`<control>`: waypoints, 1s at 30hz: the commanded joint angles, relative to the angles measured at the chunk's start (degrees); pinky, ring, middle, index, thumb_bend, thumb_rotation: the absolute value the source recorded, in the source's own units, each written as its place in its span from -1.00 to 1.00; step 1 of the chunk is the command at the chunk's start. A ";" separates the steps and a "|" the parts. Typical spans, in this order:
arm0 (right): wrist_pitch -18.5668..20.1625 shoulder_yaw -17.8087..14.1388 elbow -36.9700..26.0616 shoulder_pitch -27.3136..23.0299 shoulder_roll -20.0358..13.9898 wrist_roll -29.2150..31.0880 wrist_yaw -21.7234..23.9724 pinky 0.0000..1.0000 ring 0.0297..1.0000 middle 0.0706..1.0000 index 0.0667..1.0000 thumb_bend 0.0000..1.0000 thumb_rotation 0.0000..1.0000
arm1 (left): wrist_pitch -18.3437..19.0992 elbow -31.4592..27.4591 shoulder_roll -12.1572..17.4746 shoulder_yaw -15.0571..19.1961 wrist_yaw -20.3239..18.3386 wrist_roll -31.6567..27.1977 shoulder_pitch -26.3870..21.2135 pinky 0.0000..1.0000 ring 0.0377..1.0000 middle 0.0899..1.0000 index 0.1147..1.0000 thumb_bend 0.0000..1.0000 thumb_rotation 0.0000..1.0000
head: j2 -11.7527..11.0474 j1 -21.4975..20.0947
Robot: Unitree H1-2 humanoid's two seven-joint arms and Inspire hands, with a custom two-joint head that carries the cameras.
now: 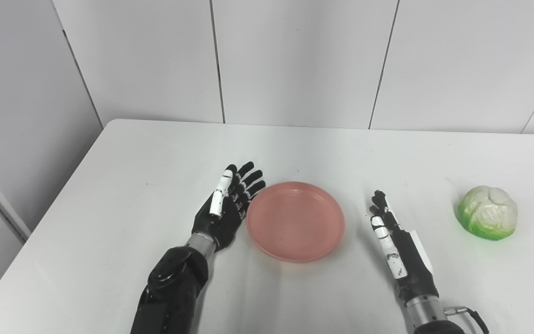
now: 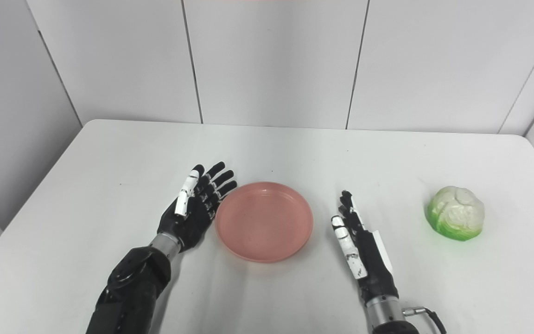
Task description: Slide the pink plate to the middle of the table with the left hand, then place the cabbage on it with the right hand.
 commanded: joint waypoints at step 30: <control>0.16 -1.09 -6.80 -3.83 0.84 -7.37 -7.34 0.89 0.92 0.92 0.93 -0.11 1.00 | -7.12 8.29 4.09 3.31 -7.52 -2.91 -0.59 0.95 0.89 0.87 0.85 -0.20 1.00 | -5.47 -21.21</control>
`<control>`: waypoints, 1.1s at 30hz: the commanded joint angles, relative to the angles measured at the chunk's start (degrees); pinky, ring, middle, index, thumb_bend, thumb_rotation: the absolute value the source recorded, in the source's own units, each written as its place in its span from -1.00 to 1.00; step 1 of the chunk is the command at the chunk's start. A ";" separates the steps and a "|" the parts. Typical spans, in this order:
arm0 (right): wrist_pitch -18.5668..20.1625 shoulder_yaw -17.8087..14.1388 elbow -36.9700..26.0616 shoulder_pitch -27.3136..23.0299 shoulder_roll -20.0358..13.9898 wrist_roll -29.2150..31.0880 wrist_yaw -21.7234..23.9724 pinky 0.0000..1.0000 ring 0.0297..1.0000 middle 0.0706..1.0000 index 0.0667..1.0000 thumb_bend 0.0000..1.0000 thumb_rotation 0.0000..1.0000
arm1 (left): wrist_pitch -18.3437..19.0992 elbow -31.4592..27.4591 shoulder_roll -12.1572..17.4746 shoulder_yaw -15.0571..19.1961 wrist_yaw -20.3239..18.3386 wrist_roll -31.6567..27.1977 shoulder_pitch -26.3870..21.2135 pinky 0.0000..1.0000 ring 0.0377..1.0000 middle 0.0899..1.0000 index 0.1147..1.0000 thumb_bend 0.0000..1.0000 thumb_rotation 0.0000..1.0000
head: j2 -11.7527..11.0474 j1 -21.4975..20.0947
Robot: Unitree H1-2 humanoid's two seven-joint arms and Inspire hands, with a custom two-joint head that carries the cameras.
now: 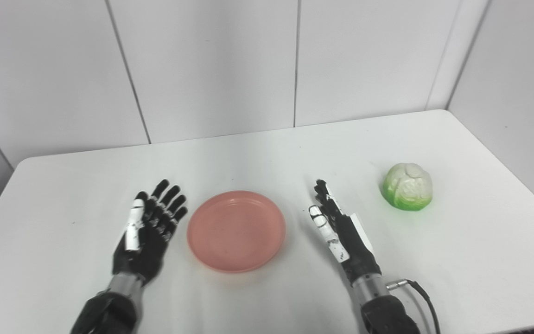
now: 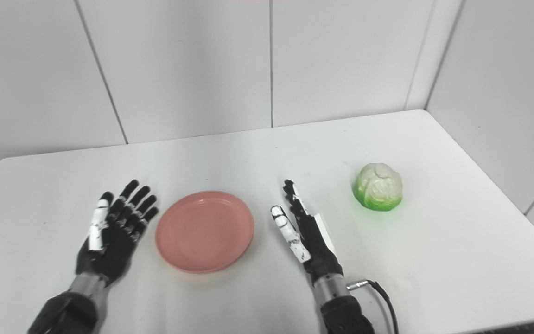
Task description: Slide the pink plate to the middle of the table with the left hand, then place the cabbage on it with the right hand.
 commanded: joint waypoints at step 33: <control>20.52 -18.41 -25.10 -9.55 -25.27 -16.19 6.32 0.83 0.95 0.98 1.00 1.00 0.19 | -6.19 16.12 5.88 1.68 -3.94 -0.31 -3.85 0.65 0.65 0.64 0.57 0.08 0.65 | -0.93 -10.78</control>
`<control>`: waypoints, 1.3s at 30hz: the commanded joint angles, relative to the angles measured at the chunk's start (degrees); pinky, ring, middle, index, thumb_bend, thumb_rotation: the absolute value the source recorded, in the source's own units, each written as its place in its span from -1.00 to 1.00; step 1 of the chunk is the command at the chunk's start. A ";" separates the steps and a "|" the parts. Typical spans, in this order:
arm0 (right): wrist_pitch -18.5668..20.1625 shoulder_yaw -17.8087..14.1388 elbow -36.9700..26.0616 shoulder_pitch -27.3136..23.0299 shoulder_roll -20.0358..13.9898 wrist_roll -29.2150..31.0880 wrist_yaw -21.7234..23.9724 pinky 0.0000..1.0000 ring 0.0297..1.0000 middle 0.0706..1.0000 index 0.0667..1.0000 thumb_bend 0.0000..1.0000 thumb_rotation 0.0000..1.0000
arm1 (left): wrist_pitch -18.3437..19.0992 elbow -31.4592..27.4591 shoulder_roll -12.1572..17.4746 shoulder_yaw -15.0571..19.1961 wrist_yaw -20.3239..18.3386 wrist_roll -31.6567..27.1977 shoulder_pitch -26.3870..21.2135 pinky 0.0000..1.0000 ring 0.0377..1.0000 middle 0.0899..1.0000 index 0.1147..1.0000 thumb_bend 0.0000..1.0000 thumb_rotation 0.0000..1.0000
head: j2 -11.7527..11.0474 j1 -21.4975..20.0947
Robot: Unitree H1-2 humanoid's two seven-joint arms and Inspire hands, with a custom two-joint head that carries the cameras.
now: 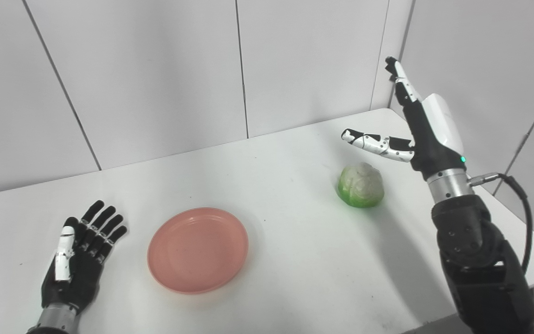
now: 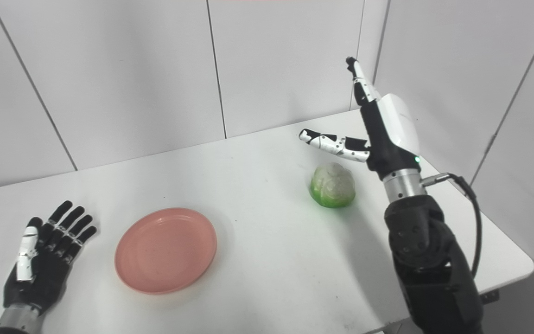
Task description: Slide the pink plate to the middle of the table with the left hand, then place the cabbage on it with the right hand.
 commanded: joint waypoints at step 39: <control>-1.79 3.97 26.54 -2.74 -8.44 13.21 1.68 0.72 0.98 1.00 1.00 1.00 0.25 | -1.01 9.85 3.33 0.35 -3.52 0.91 0.29 0.59 0.59 0.58 0.54 0.07 0.63 | 1.89 0.28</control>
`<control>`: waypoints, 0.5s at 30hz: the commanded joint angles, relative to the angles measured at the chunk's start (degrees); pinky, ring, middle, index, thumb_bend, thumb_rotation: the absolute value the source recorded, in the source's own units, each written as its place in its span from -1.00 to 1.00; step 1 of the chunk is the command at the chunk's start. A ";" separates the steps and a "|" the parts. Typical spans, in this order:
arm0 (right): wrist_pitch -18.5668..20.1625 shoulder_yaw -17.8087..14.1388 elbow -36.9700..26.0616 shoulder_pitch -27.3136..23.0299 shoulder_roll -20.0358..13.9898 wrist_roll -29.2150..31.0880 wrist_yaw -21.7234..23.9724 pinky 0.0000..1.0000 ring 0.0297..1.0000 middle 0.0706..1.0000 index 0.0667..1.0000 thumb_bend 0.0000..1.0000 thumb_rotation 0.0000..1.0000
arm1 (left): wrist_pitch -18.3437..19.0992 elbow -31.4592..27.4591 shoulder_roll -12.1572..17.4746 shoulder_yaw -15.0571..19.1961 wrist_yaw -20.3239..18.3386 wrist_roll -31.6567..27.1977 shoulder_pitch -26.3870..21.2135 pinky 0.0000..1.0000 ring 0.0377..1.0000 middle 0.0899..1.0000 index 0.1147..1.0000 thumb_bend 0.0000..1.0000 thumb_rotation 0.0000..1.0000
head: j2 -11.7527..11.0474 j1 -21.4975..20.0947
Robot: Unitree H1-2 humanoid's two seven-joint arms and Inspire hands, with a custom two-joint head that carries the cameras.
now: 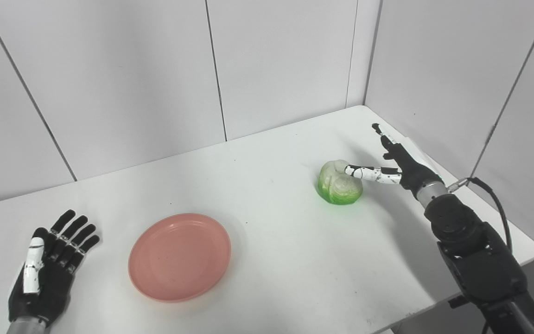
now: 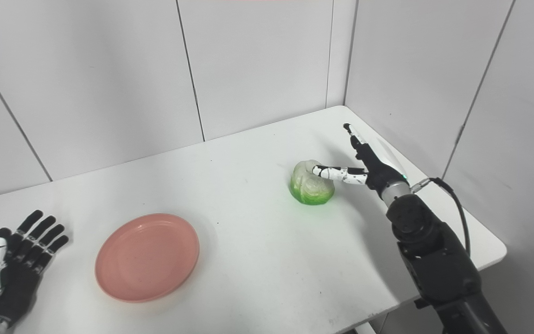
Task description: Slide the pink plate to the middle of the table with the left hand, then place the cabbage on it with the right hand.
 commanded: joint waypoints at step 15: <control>-3.32 4.96 2.98 -5.00 -3.09 -0.93 1.32 0.85 1.00 1.00 1.00 1.00 0.25 | 3.94 -0.02 0.08 -0.26 1.13 0.64 3.86 0.52 0.54 0.53 0.49 0.04 0.63 | 1.15 0.97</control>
